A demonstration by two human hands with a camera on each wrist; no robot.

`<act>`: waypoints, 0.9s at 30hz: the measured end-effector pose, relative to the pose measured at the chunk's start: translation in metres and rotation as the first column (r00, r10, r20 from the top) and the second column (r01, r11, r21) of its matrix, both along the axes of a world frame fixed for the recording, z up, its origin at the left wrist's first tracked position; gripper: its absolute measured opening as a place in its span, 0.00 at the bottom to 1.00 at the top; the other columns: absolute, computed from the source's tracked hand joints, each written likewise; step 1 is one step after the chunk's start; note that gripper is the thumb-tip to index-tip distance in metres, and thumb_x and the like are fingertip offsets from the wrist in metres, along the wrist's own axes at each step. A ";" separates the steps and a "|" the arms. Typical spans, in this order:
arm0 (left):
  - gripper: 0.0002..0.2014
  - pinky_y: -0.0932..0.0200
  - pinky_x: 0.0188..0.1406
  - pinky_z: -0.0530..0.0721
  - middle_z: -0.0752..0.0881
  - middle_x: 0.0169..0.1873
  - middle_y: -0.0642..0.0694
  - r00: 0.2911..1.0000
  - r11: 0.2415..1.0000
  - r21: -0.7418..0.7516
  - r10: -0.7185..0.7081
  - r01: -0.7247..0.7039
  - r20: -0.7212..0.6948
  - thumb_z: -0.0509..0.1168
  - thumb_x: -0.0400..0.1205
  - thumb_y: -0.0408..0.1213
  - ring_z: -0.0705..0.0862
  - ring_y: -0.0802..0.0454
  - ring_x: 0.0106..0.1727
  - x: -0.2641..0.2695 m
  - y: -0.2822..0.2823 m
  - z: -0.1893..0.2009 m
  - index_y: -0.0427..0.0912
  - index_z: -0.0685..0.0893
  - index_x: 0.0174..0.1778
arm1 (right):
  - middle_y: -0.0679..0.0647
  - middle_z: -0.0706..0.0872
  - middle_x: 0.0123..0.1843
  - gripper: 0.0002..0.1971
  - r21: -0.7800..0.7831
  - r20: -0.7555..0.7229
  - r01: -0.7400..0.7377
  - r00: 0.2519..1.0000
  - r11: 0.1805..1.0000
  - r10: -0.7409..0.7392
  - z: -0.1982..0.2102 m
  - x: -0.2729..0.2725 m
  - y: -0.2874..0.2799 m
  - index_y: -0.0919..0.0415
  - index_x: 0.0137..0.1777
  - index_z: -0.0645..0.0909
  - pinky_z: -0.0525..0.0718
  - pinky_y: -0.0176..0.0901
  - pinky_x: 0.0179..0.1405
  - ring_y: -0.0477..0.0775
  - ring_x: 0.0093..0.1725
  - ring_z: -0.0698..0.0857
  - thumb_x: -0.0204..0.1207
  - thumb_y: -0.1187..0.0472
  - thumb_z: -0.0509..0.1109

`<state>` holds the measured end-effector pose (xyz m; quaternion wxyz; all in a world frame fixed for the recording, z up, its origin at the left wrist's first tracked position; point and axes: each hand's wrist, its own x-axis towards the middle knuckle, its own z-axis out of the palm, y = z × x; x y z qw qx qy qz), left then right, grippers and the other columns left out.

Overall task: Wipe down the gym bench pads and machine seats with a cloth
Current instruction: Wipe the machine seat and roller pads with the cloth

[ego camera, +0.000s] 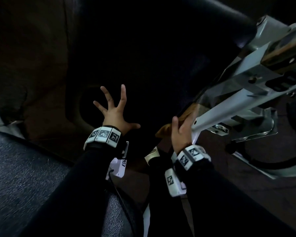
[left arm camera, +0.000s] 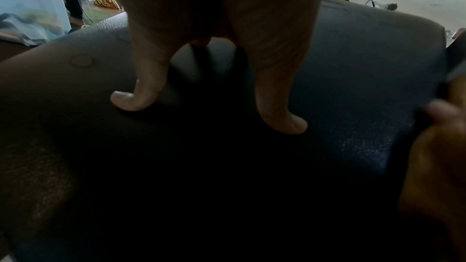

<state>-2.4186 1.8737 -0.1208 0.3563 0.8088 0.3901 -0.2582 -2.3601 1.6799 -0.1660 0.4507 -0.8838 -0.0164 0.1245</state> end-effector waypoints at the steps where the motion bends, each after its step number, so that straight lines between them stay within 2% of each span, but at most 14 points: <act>1: 0.67 0.26 0.62 0.74 0.14 0.72 0.53 1.000 1.000 0.002 -0.006 0.006 0.001 0.82 0.62 0.47 0.19 0.26 0.72 0.000 0.000 0.000 0.81 0.27 0.69 | 0.66 0.64 0.75 0.36 0.011 -0.009 -0.001 1.000 1.000 0.001 -0.006 -0.019 0.002 0.79 0.78 0.47 0.45 0.11 0.67 0.23 0.72 0.49 0.79 0.66 0.66; 2: 0.67 0.25 0.63 0.72 0.14 0.72 0.51 1.000 1.000 0.002 -0.016 0.016 -0.001 0.82 0.62 0.47 0.19 0.25 0.71 0.001 0.000 -0.001 0.79 0.27 0.70 | 0.70 0.61 0.78 0.38 0.058 -0.097 -0.014 0.995 0.998 0.019 -0.010 -0.036 0.005 0.76 0.80 0.45 0.48 0.18 0.73 0.28 0.77 0.49 0.79 0.66 0.66; 4: 0.68 0.23 0.66 0.67 0.15 0.72 0.47 1.000 1.000 -0.003 -0.028 0.028 -0.006 0.82 0.63 0.48 0.19 0.23 0.70 0.001 0.000 -0.003 0.75 0.27 0.73 | 0.64 0.55 0.82 0.43 0.185 -0.371 0.009 0.927 0.983 0.061 -0.014 -0.059 0.010 0.64 0.81 0.35 0.55 0.38 0.80 0.47 0.82 0.55 0.80 0.63 0.65; 6: 0.68 0.23 0.67 0.64 0.15 0.73 0.45 0.999 0.999 0.004 -0.037 0.037 0.002 0.82 0.63 0.48 0.19 0.21 0.69 0.001 0.001 -0.005 0.73 0.28 0.74 | 0.60 0.54 0.83 0.44 0.201 -0.426 0.009 0.901 0.980 0.079 -0.020 -0.062 0.008 0.61 0.81 0.32 0.58 0.40 0.80 0.51 0.82 0.57 0.80 0.61 0.65; 8: 0.68 0.22 0.69 0.61 0.15 0.73 0.43 0.999 0.999 0.011 -0.045 0.045 0.010 0.82 0.62 0.48 0.20 0.20 0.69 0.001 0.002 -0.006 0.72 0.28 0.75 | 0.61 0.53 0.83 0.45 0.220 -0.360 -0.011 0.928 0.976 0.091 -0.016 -0.050 0.006 0.63 0.81 0.33 0.55 0.25 0.75 0.42 0.80 0.56 0.80 0.57 0.65; 10: 0.68 0.21 0.69 0.57 0.16 0.73 0.42 0.999 0.999 0.011 -0.046 0.046 0.018 0.82 0.62 0.49 0.20 0.20 0.69 0.001 0.002 -0.007 0.71 0.29 0.76 | 0.69 0.56 0.80 0.46 0.188 -0.124 -0.049 0.990 0.981 0.073 -0.006 -0.032 0.005 0.73 0.80 0.39 0.48 0.13 0.69 0.25 0.75 0.50 0.78 0.59 0.69; 12: 0.68 0.20 0.69 0.57 0.16 0.73 0.42 0.999 0.999 0.014 -0.046 0.046 0.028 0.82 0.62 0.49 0.20 0.19 0.69 0.001 0.002 -0.008 0.71 0.29 0.76 | 0.73 0.63 0.73 0.48 0.123 0.112 -0.049 0.993 0.991 0.035 -0.003 -0.018 0.003 0.85 0.75 0.47 0.45 0.09 0.65 0.21 0.73 0.50 0.70 0.64 0.77; 13: 0.68 0.21 0.68 0.58 0.16 0.73 0.42 0.999 0.999 0.017 -0.044 0.044 0.030 0.82 0.62 0.49 0.20 0.20 0.69 0.001 0.002 -0.009 0.71 0.29 0.76 | 0.69 0.62 0.72 0.51 0.124 0.123 -0.070 0.991 0.990 0.055 -0.006 -0.013 0.001 0.85 0.74 0.47 0.46 0.10 0.66 0.23 0.75 0.50 0.66 0.62 0.80; 15: 0.68 0.21 0.68 0.61 0.16 0.73 0.43 0.999 0.999 0.019 -0.041 0.040 0.030 0.82 0.62 0.49 0.20 0.20 0.70 0.001 0.003 -0.009 0.72 0.29 0.76 | 0.62 0.54 0.80 0.60 0.229 -0.107 -0.093 0.987 0.969 0.120 -0.010 -0.017 0.000 0.74 0.79 0.41 0.52 0.15 0.70 0.37 0.80 0.53 0.63 0.53 0.82; 17: 0.68 0.21 0.67 0.63 0.16 0.73 0.44 0.999 0.999 0.013 -0.037 0.037 0.027 0.82 0.62 0.48 0.20 0.21 0.70 0.001 0.003 -0.010 0.72 0.29 0.75 | 0.56 0.56 0.82 0.65 0.298 -0.358 -0.068 0.917 0.952 0.178 -0.021 -0.037 -0.001 0.58 0.81 0.33 0.59 0.23 0.74 0.43 0.79 0.59 0.60 0.49 0.82; 19: 0.68 0.21 0.67 0.63 0.16 0.73 0.44 0.999 0.999 0.010 -0.042 0.042 0.024 0.82 0.63 0.48 0.20 0.20 0.70 0.001 0.003 -0.010 0.72 0.28 0.75 | 0.60 0.63 0.79 0.67 0.258 -0.478 -0.047 0.862 0.965 0.170 -0.033 -0.066 -0.001 0.48 0.80 0.29 0.69 0.46 0.76 0.54 0.76 0.68 0.58 0.53 0.83; 21: 0.68 0.21 0.68 0.61 0.16 0.73 0.43 0.999 0.999 0.004 -0.047 0.047 0.022 0.82 0.63 0.48 0.20 0.20 0.69 0.000 0.003 -0.011 0.71 0.27 0.75 | 0.66 0.69 0.75 0.68 0.225 -0.565 -0.043 0.809 0.973 0.166 -0.039 -0.094 0.003 0.40 0.77 0.26 0.76 0.58 0.69 0.65 0.71 0.75 0.58 0.56 0.84; 25: 0.68 0.19 0.69 0.52 0.15 0.73 0.41 0.998 0.998 0.006 -0.055 0.055 0.034 0.82 0.62 0.50 0.20 0.19 0.68 0.000 0.004 -0.013 0.69 0.27 0.76 | 0.76 0.68 0.73 0.68 0.200 -0.618 0.021 0.779 0.980 0.109 -0.047 -0.119 0.006 0.30 0.73 0.26 0.76 0.63 0.68 0.74 0.69 0.74 0.58 0.57 0.84; 27: 0.68 0.19 0.69 0.53 0.15 0.72 0.41 0.998 0.998 0.012 -0.055 0.054 0.034 0.82 0.62 0.50 0.20 0.19 0.68 0.001 0.004 -0.015 0.70 0.27 0.75 | 0.77 0.68 0.73 0.68 0.211 -0.617 0.036 0.780 0.977 0.105 -0.047 -0.115 0.006 0.33 0.75 0.27 0.77 0.65 0.65 0.75 0.68 0.76 0.58 0.59 0.84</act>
